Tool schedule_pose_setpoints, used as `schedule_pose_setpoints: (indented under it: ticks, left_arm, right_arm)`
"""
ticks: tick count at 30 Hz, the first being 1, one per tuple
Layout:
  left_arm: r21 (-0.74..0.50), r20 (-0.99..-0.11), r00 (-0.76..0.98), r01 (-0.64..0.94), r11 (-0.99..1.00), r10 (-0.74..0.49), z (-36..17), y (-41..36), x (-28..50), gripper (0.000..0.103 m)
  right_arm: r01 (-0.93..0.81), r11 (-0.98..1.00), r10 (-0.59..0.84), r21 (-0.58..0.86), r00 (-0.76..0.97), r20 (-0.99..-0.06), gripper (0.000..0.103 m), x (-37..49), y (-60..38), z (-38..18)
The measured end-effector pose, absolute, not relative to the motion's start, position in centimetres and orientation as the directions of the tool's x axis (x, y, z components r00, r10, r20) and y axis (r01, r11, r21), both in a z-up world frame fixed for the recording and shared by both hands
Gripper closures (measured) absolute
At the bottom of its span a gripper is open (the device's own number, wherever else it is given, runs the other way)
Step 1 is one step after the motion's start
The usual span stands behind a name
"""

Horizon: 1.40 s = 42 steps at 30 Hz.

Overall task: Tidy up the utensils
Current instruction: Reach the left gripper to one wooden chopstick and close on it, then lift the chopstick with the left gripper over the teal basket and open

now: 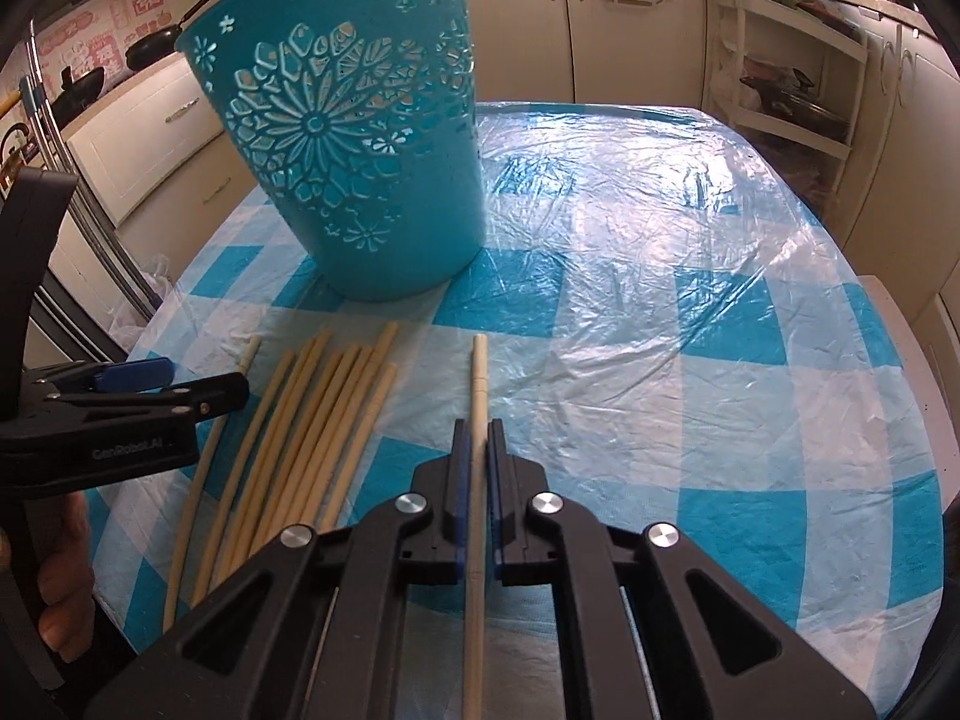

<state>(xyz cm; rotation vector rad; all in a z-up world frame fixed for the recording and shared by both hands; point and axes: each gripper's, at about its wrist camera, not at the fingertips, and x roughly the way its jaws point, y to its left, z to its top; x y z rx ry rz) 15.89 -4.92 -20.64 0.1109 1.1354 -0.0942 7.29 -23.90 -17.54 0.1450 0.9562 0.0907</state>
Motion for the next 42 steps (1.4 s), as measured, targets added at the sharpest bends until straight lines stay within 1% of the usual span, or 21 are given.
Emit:
schedule_pose_setpoints:
  ticks: [1,2,3,4,5,6,7,8,13,16,17,18,21,24,27,31,33,34,35,38,42]
  left_arm:
    - [0.037,-0.907,0.421,0.135,0.990,-0.024,-20.6,-5.0,16.0,0.044]
    - [0.037,-0.904,0.427,0.143,0.989,-0.028,-20.5,-5.2,16.0,0.051]
    - [0.033,-0.902,0.430,0.158,0.987,-0.039,-20.4,-5.4,15.9,0.063]
    - [0.033,-0.901,0.431,0.171,0.985,-0.045,-20.3,-5.6,15.9,0.070]
    - [0.024,-0.902,0.426,0.192,0.981,-0.061,-20.3,-5.8,16.0,0.084]
    - [0.022,-0.904,0.422,0.202,0.979,-0.067,-20.3,-5.9,16.2,0.088]
    - [0.012,-0.908,0.412,0.217,0.976,-0.080,-20.3,-6.0,16.3,0.094]
    - [-0.006,-0.911,0.400,0.226,0.974,-0.098,-20.2,-5.9,16.4,0.097]
    - [-0.096,-0.911,0.373,0.229,0.969,-0.178,-18.9,-4.0,16.4,0.098]
    - [-0.136,-0.891,0.397,0.232,0.963,-0.222,-16.8,-2.8,15.9,0.098]
    - [-0.155,-0.880,0.408,0.234,0.960,-0.242,-15.9,-2.4,15.8,0.098]
    - [-0.184,-0.859,0.432,0.240,0.953,-0.274,-14.1,-1.9,15.5,0.098]
    - [-0.226,-0.795,0.506,0.263,0.938,-0.333,-9.7,-1.1,15.3,0.098]
    - [-0.254,-0.688,0.608,0.310,0.916,-0.396,-3.6,-1.1,15.5,0.098]
    - [-0.258,-0.602,0.675,0.343,0.903,-0.428,0.3,-2.6,16.3,0.098]
    - [-0.246,-0.468,0.772,0.354,0.903,-0.430,4.0,-4.6,17.8,0.098]
    - [-0.227,-0.376,0.827,0.356,0.907,-0.419,5.4,-5.5,18.1,0.098]
    - [-0.205,-0.327,0.859,0.344,0.916,-0.395,5.8,-6.3,18.6,0.098]
    - [-0.187,-0.305,0.877,0.328,0.926,-0.372,5.9,-7.0,19.1,0.098]
    - [-0.162,-0.265,0.909,0.287,0.944,-0.322,5.4,-8.6,21.4,0.098]
    - [-0.159,-0.287,0.917,0.238,0.958,-0.275,3.4,-10.0,23.3,0.098]
  right_arm:
    - [-0.013,0.986,0.145,0.168,0.576,-0.804,0.097,7.4,-24.0,-17.6]
    - [-0.013,0.985,0.149,0.173,0.578,-0.802,0.097,7.5,-24.0,-17.6]
    - [-0.011,0.983,0.154,0.181,0.580,-0.800,0.097,7.5,-24.0,-17.7]
    - [-0.010,0.982,0.160,0.190,0.583,-0.797,0.097,7.5,-24.1,-17.7]
    - [-0.010,0.979,0.171,0.205,0.588,-0.790,0.097,7.6,-24.3,-17.8]
    - [-0.008,0.975,0.186,0.224,0.590,-0.786,0.097,7.7,-24.6,-17.8]
    - [-0.004,0.969,0.201,0.246,0.590,-0.782,0.097,7.8,-24.9,-17.9]
    - [0.001,0.964,0.215,0.267,0.590,-0.779,0.097,7.9,-25.1,-18.0]
    - [0.005,0.952,0.243,0.305,0.594,-0.767,0.096,7.8,-25.5,-18.0]
    - [-0.014,0.952,0.252,0.305,0.598,-0.761,0.089,7.7,-25.2,-18.0]
    - [-0.025,0.952,0.259,0.305,0.598,-0.758,0.084,7.7,-25.0,-17.9]
    - [-0.032,0.953,0.259,0.301,0.599,-0.758,0.081,7.7,-24.9,-17.9]
    - [-0.045,0.956,0.258,0.290,0.599,-0.758,0.077,7.7,-24.6,-17.9]
    - [-0.050,0.955,0.264,0.294,0.599,-0.756,0.075,7.7,-24.6,-17.9]
    - [-0.050,0.951,0.273,0.305,0.600,-0.752,0.075,7.6,-24.8,-17.9]
    - [-0.056,0.949,0.280,0.310,0.601,-0.749,0.073,7.6,-24.8,-17.9]
    - [-0.062,0.949,0.283,0.309,0.600,-0.748,0.071,7.6,-24.7,-17.9]
    - [-0.064,0.949,0.284,0.309,0.600,-0.748,0.070,7.6,-24.6,-17.9]
    - [-0.066,0.948,0.286,0.310,0.600,-0.747,0.070,7.6,-24.6,-17.9]
    - [-0.065,0.946,0.292,0.319,0.602,-0.744,0.069,7.5,-24.7,-17.9]
    - [-0.065,0.944,0.296,0.324,0.602,-0.741,0.069,7.5,-24.8,-17.9]
